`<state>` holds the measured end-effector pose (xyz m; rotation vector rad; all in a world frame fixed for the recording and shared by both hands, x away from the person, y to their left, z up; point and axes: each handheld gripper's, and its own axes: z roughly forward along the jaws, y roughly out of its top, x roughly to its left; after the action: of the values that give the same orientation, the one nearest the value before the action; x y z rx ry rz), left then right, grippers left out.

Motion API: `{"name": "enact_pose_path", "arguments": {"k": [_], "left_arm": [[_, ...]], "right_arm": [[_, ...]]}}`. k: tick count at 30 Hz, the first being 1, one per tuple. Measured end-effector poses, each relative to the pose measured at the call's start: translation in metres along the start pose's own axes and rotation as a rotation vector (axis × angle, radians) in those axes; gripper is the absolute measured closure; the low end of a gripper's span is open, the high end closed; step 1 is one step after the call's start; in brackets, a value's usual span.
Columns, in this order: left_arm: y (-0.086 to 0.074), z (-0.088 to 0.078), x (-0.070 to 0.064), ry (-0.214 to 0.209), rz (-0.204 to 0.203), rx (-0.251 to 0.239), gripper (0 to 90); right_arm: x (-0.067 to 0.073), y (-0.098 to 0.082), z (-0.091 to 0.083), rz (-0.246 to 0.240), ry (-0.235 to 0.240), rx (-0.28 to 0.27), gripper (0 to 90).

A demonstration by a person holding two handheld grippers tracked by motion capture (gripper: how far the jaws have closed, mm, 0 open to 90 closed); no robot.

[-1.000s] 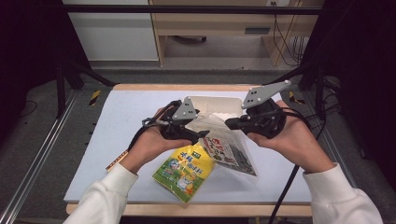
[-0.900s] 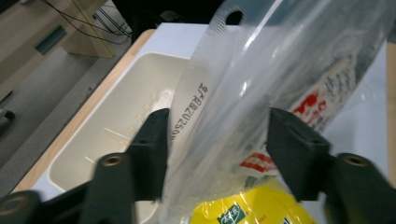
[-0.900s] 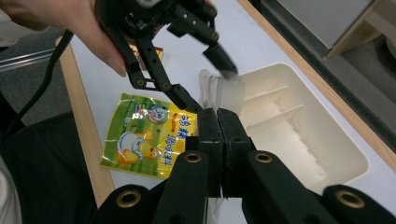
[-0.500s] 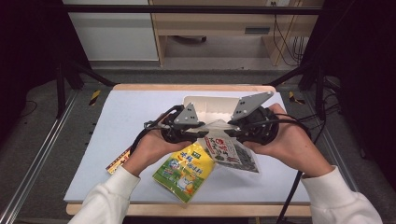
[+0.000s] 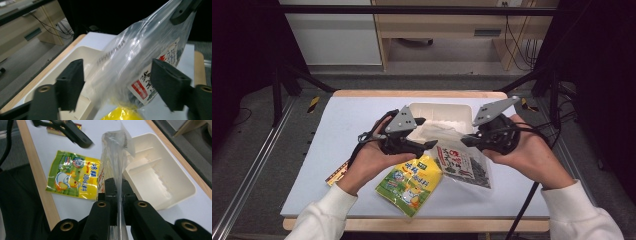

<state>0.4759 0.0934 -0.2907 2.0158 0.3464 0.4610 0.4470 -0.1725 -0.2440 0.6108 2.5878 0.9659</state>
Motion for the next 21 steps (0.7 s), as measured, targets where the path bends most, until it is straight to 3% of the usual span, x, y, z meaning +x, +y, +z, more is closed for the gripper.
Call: {"name": "enact_pose_path", "arguments": {"k": [1,2,5,6,8,12,14,15,18,20,21], "left_arm": [[0.0,0.0,0.0,0.0,0.0,0.0,23.9],[0.002,-0.007,-0.001,0.012,-0.027,-0.019,22.5],[-0.003,-0.018,-0.001,0.038,-0.053,0.024,19.2],[-0.003,-0.018,-0.001,0.038,-0.053,0.024,18.3],[-0.02,-0.025,0.0,0.055,-0.089,0.067,17.2],[-0.055,-0.034,0.0,0.094,-0.118,0.138,15.2],[-0.061,-0.036,0.0,0.105,-0.121,0.144,14.5],[-0.076,-0.041,0.0,0.123,-0.144,0.151,14.4],[-0.099,-0.05,0.0,0.153,-0.169,0.161,14.0],[-0.104,-0.053,0.001,0.158,-0.178,0.163,14.0],[-0.118,-0.06,0.001,0.176,-0.197,0.166,13.9]], "right_arm": [[-0.004,-0.005,-0.004,0.02,-0.002,-0.014,88.2],[-0.008,-0.01,-0.008,0.045,-0.003,-0.029,88.2],[-0.016,-0.024,-0.021,0.105,-0.002,-0.069,88.3],[-0.016,-0.024,-0.021,0.105,-0.002,-0.069,88.3],[-0.019,-0.033,-0.036,0.133,-0.005,-0.11,88.4],[-0.021,-0.037,-0.056,0.153,-0.018,-0.166,88.4],[-0.024,-0.035,-0.064,0.16,-0.03,-0.19,88.5],[-0.026,-0.034,-0.067,0.164,-0.034,-0.203,88.5],[-0.033,-0.029,-0.075,0.176,-0.049,-0.251,88.5],[-0.039,-0.025,-0.078,0.186,-0.056,-0.283,88.5],[-0.042,-0.022,-0.079,0.191,-0.061,-0.302,88.6]]}}
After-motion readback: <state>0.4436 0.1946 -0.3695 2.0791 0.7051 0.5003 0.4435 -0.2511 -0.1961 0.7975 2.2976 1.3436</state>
